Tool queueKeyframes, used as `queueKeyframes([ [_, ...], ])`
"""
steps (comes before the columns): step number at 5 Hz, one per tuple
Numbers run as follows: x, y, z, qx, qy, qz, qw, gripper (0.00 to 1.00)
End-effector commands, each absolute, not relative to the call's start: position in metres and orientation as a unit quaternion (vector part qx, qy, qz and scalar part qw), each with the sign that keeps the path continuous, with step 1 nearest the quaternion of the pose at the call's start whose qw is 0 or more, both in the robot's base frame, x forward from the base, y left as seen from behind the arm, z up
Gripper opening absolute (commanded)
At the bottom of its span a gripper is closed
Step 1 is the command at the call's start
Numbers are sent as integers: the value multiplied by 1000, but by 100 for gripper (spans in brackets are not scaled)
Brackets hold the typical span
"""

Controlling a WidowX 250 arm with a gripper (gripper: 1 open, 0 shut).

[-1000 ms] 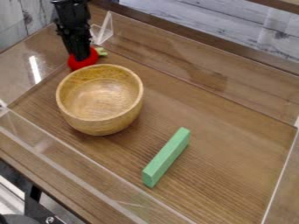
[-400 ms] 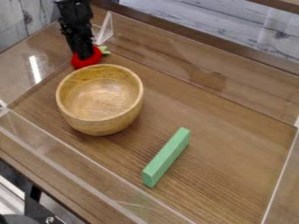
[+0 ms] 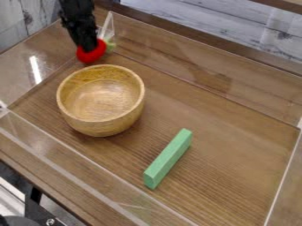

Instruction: Move the red fruit to the right side of the table

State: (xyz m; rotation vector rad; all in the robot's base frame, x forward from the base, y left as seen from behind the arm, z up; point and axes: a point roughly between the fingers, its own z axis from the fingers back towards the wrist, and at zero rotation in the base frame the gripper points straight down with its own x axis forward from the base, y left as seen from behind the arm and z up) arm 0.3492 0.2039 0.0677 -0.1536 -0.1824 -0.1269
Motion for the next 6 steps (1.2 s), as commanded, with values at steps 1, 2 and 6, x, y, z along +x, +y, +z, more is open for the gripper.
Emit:
queueKeyframes([
  [1, 354, 192, 133, -51, -146, -89, 984, 0],
  [2, 355, 163, 159, -65, -155, -133, 977, 0],
  [6, 347, 34, 133, -108, -140, -267, 947, 0],
])
